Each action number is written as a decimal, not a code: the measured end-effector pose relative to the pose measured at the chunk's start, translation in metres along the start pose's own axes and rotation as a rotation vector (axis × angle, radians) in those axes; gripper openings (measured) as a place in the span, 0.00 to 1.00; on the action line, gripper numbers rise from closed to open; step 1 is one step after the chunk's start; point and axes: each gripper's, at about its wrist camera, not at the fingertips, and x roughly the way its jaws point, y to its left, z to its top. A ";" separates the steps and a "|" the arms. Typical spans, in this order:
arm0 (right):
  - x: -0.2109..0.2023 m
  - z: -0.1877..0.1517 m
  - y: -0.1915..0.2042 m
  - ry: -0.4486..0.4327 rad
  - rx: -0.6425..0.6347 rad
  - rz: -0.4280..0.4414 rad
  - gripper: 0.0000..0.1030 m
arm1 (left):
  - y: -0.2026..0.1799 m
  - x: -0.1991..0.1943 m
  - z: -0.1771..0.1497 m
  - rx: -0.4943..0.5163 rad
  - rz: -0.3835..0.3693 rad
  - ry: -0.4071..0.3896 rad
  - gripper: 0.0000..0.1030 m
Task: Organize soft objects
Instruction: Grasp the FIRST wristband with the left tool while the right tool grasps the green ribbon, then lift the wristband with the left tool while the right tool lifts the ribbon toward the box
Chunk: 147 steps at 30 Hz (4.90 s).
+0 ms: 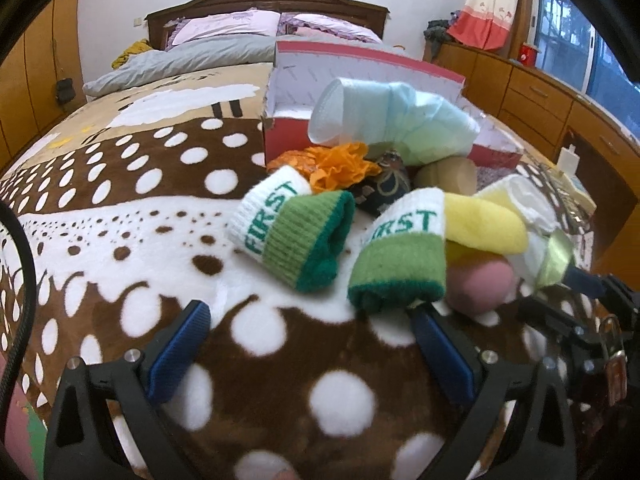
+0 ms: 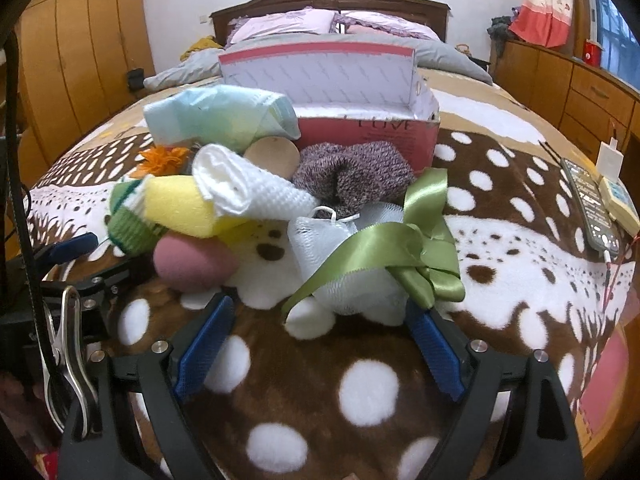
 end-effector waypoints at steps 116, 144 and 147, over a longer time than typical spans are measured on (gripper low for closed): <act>-0.059 0.099 -0.028 -0.089 -0.104 0.121 0.06 | -0.013 -0.086 0.107 0.086 -0.112 -0.204 0.40; -0.034 0.083 0.005 -0.032 -0.104 0.255 0.06 | 0.011 -0.009 0.036 0.085 0.028 0.046 0.40; -0.029 0.088 0.024 -0.029 -0.120 0.306 0.06 | 0.008 -0.006 0.034 0.095 0.024 0.056 0.40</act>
